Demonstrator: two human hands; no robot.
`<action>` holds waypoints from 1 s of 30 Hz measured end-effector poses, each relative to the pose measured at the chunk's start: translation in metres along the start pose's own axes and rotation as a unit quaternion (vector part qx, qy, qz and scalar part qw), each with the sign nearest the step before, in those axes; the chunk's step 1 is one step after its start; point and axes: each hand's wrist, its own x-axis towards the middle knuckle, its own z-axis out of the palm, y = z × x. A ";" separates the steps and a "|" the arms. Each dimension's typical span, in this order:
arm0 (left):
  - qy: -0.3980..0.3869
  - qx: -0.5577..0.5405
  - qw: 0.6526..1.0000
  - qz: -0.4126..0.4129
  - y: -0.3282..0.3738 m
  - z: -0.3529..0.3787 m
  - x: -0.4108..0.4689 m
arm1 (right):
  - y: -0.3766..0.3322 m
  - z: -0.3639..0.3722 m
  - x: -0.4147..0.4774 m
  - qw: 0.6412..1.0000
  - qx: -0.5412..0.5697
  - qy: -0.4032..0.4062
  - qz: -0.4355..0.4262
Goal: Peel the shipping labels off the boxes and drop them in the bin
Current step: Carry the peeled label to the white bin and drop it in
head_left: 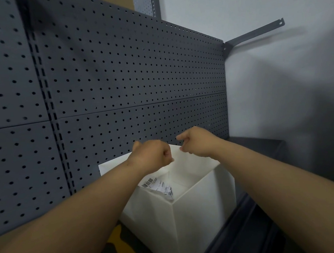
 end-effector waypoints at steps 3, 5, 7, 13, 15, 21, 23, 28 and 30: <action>-0.011 -0.033 0.999 -0.009 0.001 0.000 -0.002 | -0.001 0.000 -0.002 1.000 -0.006 0.001 -0.004; -0.012 -0.043 0.999 -0.015 0.001 0.000 -0.002 | -0.001 0.000 -0.003 1.000 -0.008 0.000 -0.002; -0.011 -0.035 0.999 -0.018 0.002 -0.001 -0.002 | 0.000 0.001 -0.004 1.000 -0.012 -0.004 0.000; -0.037 0.026 0.999 -0.017 0.004 0.000 -0.003 | 0.002 0.002 -0.007 0.999 -0.035 -0.008 0.004; -0.034 0.066 0.997 -0.019 0.007 0.000 -0.004 | 0.003 0.001 -0.008 0.999 -0.038 -0.008 0.004; -0.038 0.097 0.994 -0.025 0.007 0.003 -0.005 | 0.003 0.001 -0.011 0.999 -0.046 -0.014 0.002; -0.041 0.086 0.995 -0.037 0.007 0.003 -0.004 | 0.003 0.002 -0.012 0.999 -0.048 -0.014 0.001; -0.037 0.071 0.996 -0.034 0.008 -0.001 -0.008 | 0.002 0.002 -0.016 0.998 -0.053 -0.014 -0.002; -0.032 0.055 0.997 -0.031 0.006 0.000 -0.008 | 0.000 0.002 -0.018 0.998 -0.059 -0.016 -0.003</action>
